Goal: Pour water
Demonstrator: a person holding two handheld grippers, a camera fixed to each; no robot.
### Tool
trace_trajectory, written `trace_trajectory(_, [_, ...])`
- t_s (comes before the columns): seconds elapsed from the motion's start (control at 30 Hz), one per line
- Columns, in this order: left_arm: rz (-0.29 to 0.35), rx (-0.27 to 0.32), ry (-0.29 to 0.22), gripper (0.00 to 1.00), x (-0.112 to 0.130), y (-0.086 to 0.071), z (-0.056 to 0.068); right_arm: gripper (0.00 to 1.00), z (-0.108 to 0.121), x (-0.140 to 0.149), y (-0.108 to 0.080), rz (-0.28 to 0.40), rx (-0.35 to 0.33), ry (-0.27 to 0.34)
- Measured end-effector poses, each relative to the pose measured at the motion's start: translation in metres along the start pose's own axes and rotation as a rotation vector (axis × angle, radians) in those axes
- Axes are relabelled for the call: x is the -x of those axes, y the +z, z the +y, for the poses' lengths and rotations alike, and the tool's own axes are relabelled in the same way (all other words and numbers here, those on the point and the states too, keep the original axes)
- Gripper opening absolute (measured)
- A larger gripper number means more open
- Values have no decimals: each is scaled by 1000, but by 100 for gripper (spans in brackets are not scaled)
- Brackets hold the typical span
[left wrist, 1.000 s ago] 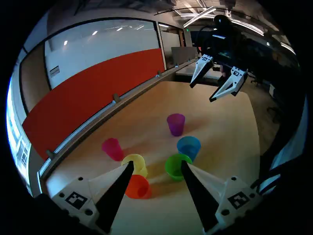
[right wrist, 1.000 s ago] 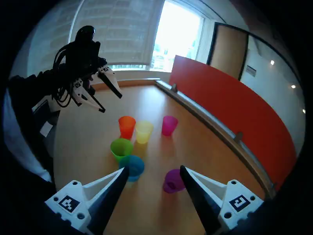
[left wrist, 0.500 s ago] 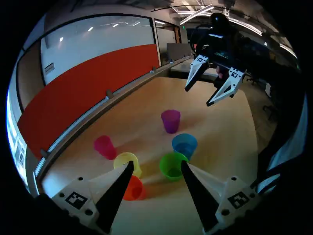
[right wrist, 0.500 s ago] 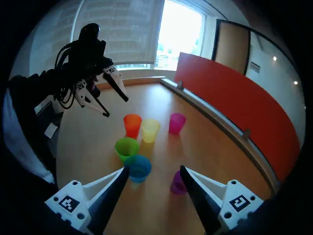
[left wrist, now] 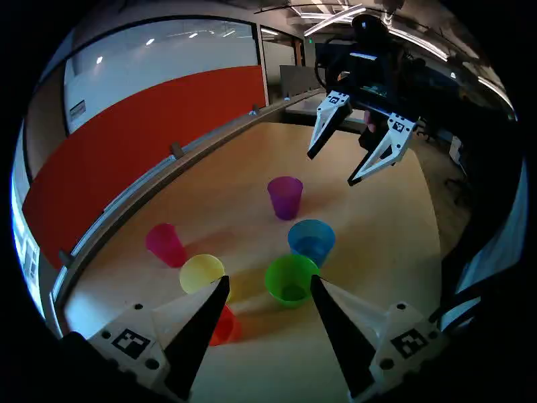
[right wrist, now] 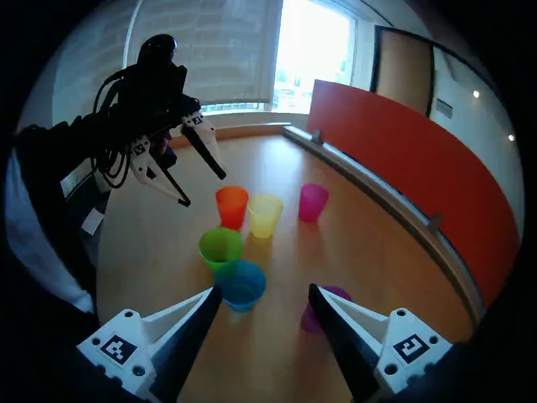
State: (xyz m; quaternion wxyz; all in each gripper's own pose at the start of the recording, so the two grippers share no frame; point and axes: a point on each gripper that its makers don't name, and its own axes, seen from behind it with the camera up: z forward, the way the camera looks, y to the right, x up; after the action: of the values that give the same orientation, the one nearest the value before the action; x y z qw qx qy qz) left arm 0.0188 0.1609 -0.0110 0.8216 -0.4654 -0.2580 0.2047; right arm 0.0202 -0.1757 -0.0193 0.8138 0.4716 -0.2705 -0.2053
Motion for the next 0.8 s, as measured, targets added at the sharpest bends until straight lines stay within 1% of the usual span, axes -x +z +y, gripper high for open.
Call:
trace_trajectory(0.27, [-23,23,-5,89,12,13,7,100,-6,9,18,-17,-30,10])
trace_trajectory(0.5, [-37,31,-9,89,23,23,9,100,-14,19,31,-33,-56,8])
trace_trajectory(0.8, [-48,32,-18,89,33,34,14,100,-20,24,49,-35,-77,9])
